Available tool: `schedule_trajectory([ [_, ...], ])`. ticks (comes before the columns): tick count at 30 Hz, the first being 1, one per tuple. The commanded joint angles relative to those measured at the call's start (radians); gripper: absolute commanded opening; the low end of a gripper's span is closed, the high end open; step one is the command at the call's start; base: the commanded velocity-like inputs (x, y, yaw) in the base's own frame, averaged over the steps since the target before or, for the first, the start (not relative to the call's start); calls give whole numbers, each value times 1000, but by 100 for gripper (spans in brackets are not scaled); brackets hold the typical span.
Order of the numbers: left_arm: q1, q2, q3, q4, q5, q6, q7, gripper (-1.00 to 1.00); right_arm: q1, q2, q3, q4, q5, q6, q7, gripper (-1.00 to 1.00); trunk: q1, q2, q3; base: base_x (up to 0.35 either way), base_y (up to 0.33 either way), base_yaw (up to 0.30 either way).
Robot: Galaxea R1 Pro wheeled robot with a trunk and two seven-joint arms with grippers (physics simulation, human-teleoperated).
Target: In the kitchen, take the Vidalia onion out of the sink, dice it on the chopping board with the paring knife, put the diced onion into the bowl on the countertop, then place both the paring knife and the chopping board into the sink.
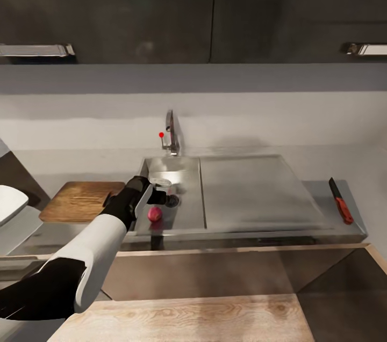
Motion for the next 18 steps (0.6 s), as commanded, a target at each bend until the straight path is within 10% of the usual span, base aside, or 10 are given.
schedule_trajectory([
  [1, -1, 0, -3, 1, 3, 4, 5, 100, -1, 0, -8, 1, 7, -3, 2, 100, 1, -2, -3, 131, 0, 0],
  [18, 1, 4, -3, 44, 1, -15, 5, 100, -1, 0, -8, 1, 7, -3, 2, 100, 1, -2, -29, 24, 0, 0],
])
